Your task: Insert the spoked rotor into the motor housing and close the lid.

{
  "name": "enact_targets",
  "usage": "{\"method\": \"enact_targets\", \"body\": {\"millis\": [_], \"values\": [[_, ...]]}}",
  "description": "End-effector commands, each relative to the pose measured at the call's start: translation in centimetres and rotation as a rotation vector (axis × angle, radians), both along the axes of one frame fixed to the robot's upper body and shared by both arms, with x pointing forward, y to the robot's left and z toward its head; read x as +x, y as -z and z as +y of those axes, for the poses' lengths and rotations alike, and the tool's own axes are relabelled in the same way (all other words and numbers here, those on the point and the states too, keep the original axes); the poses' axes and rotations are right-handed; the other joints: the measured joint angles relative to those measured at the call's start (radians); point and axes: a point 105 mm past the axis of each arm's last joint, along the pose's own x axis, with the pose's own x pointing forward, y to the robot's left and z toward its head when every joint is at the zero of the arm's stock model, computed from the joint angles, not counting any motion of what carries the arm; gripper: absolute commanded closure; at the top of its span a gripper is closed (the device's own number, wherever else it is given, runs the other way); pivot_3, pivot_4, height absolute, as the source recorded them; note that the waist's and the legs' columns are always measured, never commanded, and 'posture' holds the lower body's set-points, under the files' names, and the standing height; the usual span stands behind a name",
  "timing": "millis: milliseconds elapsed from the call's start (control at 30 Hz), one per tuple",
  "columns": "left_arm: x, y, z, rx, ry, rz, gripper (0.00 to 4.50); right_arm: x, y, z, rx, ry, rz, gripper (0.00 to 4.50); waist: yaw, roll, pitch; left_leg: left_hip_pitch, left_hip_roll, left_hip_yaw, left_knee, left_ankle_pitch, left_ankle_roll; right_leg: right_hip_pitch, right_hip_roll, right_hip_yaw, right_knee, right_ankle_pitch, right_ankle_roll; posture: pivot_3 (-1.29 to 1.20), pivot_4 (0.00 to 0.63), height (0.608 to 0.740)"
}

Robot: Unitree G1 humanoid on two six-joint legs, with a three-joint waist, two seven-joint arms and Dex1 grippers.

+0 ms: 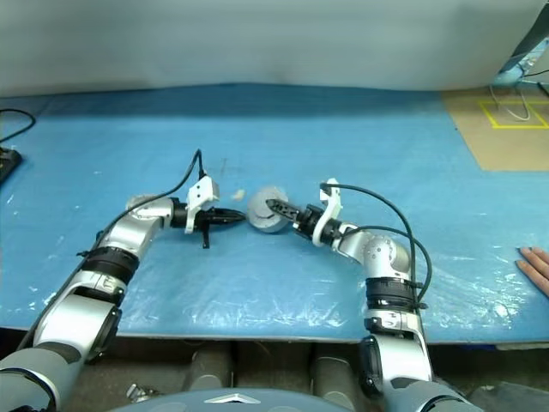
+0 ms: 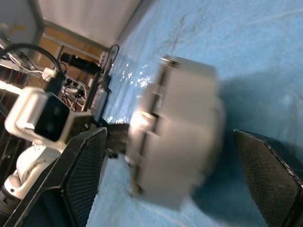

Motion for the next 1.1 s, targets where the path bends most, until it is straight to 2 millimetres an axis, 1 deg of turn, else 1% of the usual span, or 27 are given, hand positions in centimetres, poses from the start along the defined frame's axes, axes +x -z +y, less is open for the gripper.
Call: {"method": "enact_targets", "body": {"millis": [33,67,100,133,200,233,400,567,633,700,767,833,900,967,1000,1100], "values": [[0.0,-0.1,-0.1,0.010,0.014,-0.013,4.50,0.1,-0.3,0.9,0.032,-0.010,-0.013,0.42,-0.002,0.000,0.000,-0.003,0.000,0.000,0.000,0.000,0.000,-0.003,0.000,0.000,0.000,0.000,0.000,0.00,0.150,0.740],[0.1,-0.1,-0.1,0.009,0.012,-0.013,4.50,0.1,-0.3,1.2,0.032,-0.012,-0.014,0.64,-0.003,0.000,0.000,-0.007,0.000,0.000,0.001,0.000,0.000,-0.008,0.000,0.000,0.002,0.001,0.001,0.00,0.150,0.740],[0.1,-0.1,-0.1,0.008,0.011,-0.012,4.50,0.1,-0.3,1.3,0.032,-0.012,-0.016,0.97,-0.005,0.000,0.000,-0.010,0.000,0.000,0.002,0.000,0.000,-0.010,0.001,0.000,0.003,0.002,0.004,0.00,0.150,0.740],[0.0,-0.1,-0.1,0.008,0.012,-0.011,4.50,0.2,-0.3,1.3,0.035,-0.007,-0.017,1.34,-0.006,0.000,0.000,-0.012,0.001,0.000,0.002,0.000,0.000,-0.012,0.003,0.000,0.003,0.003,0.004,0.00,0.150,0.740],[0.0,-0.1,0.0,0.012,0.014,-0.010,4.50,0.4,0.0,1.1,0.034,0.011,-0.010,1.94,-0.008,0.000,0.000,-0.012,0.002,0.000,0.002,0.000,0.000,-0.012,0.005,0.000,0.003,0.003,0.004,0.00,0.150,0.740],[0.0,0.0,0.0,0.012,0.013,-0.009,4.50,0.3,0.0,1.0,0.035,0.011,-0.008,2.04,-0.009,0.000,0.000,-0.012,0.002,0.000,0.002,0.000,0.000,-0.012,0.005,0.000,0.003,0.003,0.004,0.00,0.150,0.740],[0.0,-0.5,0.1,-0.005,0.008,-0.008,4.50,0.2,0.6,0.5,0.035,0.026,0.008,2.04,-0.008,0.000,0.000,-0.012,0.002,0.000,0.003,0.000,0.000,-0.012,0.004,0.000,0.004,0.002,0.003,0.00,0.150,0.740],[0.2,-2.5,1.1,-0.080,-0.009,-0.014,4.50,0.5,0.8,0.1,0.061,0.052,0.049,2.04,-0.008,0.000,0.000,-0.012,0.003,0.000,0.004,0.000,0.000,-0.012,0.004,0.000,0.005,0.002,0.003,0.00,0.150,0.740],[0.0,-3.4,1.7,-0.106,-0.006,0.003,4.50,0.6,1.1,0.0,0.046,0.064,0.067,2.04,-0.008,0.000,0.000,-0.012,0.003,0.000,0.004,0.000,0.000,-0.012,0.004,0.000,0.005,0.002,0.003,0.00,0.150,0.740],[-0.4,-4.1,2.4,-0.114,0.006,0.015,4.50,0.8,0.8,-0.2,0.092,0.086,0.083,2.04,-0.007,0.000,0.000,-0.012,0.003,0.000,0.004,0.000,0.000,-0.012,0.004,0.000,0.005,0.002,0.003,0.00,0.150,0.740],[-0.7,-5.1,3.5,-0.127,0.001,0.023,4.50,1.3,0.7,-1.1,0.145,0.143,0.117,2.04,-0.005,0.000,0.000,-0.011,0.003,0.000,0.004,0.000,0.000,-0.012,0.004,0.000,0.005,0.001,0.001,0.00,0.150,0.740],[-0.8,-6.6,4.8,-0.185,-0.024,0.060,4.50,1.8,0.9,-2.0,0.197,0.195,0.162,2.04,-0.002,0.000,0.000,-0.011,0.003,0.000,0.004,0.000,0.000,-0.012,0.003,0.000,0.005,0.000,-0.001,0.00,0.150,0.740],[-0.7,-7.5,6.1,-0.213,-0.067,0.090,4.50,1.9,0.2,-2.5,0.281,0.208,0.171,2.04,0.002,0.000,0.000,-0.011,0.003,0.000,0.005,0.000,0.000,-0.012,0.003,0.001,0.005,0.000,-0.001,0.00,0.150,0.740],[-0.6,-7.6,6.8,-0.208,-0.098,0.112,4.50,1.9,-0.6,-2.7,0.348,0.213,0.173,2.04,0.004,0.001,0.000,-0.012,0.003,0.000,0.006,0.000,0.000,-0.012,0.003,0.000,0.005,0.000,-0.001,0.00,0.150,0.740],[-0.6,-7.6,6.9,-0.208,-0.112,0.129,4.50,1.9,-0.8,-2.6,0.367,0.214,0.174,2.04,0.005,0.001,0.000,-0.012,0.002,0.000,0.006,0.000,0.000,-0.012,0.003,0.000,0.005,0.000,-0.001,0.00,0.150,0.740],[-0.7,-8.2,5.9,-0.305,-0.131,0.213,4.50,1.8,-1.7,-1.8,0.398,0.190,0.168,2.04,0.004,0.001,0.001,-0.013,0.002,0.000,0.006,0.000,0.000,-0.012,0.004,-0.001,0.005,0.000,-0.001,0.00,0.150,0.740]]}}
